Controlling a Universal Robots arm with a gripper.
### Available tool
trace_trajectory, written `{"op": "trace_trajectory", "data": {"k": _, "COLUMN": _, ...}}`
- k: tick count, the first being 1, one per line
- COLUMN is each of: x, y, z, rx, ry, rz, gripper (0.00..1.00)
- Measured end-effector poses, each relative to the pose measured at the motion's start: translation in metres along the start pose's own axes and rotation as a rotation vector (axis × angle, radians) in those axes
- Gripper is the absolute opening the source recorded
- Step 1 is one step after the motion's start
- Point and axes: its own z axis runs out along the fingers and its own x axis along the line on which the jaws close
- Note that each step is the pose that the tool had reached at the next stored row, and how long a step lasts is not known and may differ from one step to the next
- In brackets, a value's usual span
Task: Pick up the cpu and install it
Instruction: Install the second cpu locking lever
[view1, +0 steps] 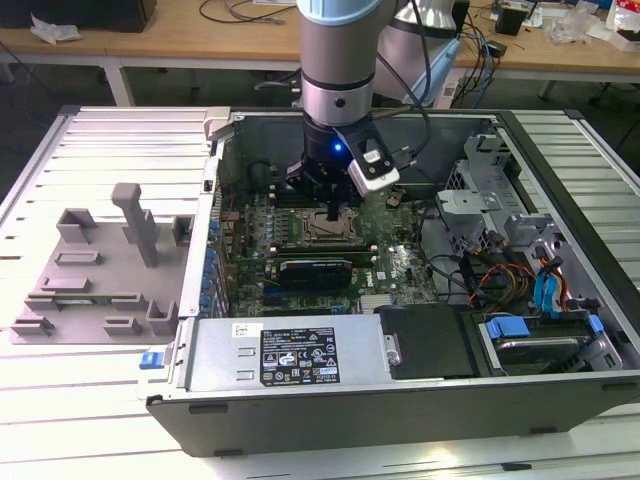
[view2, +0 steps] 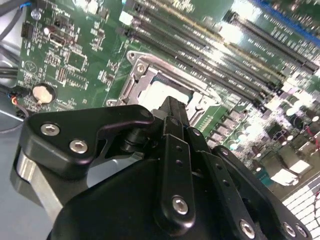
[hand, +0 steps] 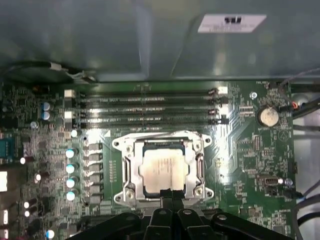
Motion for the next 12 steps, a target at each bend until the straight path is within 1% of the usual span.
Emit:
{"op": "trace_trajectory", "data": {"k": 1, "x": -0.0001, "y": -0.0027, "z": -0.0001, "rx": 0.0000, "ry": 0.0001, "rz": -0.001, "gripper": 0.11}}
{"op": "trace_trajectory", "data": {"k": 3, "x": -0.0002, "y": -0.0051, "z": -0.0001, "rx": -0.0004, "ry": 0.0001, "rz": -0.005, "gripper": 0.11}}
{"op": "trace_trajectory", "data": {"k": 4, "x": -0.0003, "y": -0.0066, "z": -0.0002, "rx": -0.0012, "ry": 0.0008, "rz": -0.020, "gripper": 0.11}}
{"op": "trace_trajectory", "data": {"k": 6, "x": -0.0003, "y": -0.0078, "z": -0.0002, "rx": -0.0021, "ry": 0.0014, "rz": -0.035, "gripper": 0.11}}
{"op": "trace_trajectory", "data": {"k": 7, "x": -0.0004, "y": -0.0098, "z": -0.0002, "rx": -0.0027, "ry": 0.0017, "rz": -0.045, "gripper": 0.11}}
{"op": "trace_trajectory", "data": {"k": 8, "x": -0.0005, "y": -0.0132, "z": -0.0003, "rx": -0.0033, "ry": 0.0021, "rz": -0.055, "gripper": 0.11}}
{"op": "trace_trajectory", "data": {"k": 10, "x": -0.0005, "y": -0.0169, "z": -0.0003, "rx": -0.0039, "ry": 0.0022, "rz": -0.063, "gripper": 0.11}}
{"op": "trace_trajectory", "data": {"k": 12, "x": -0.0002, "y": -0.0248, "z": -0.0006, "rx": -0.0044, "ry": 0.0024, "rz": -0.074, "gripper": 0.11}}
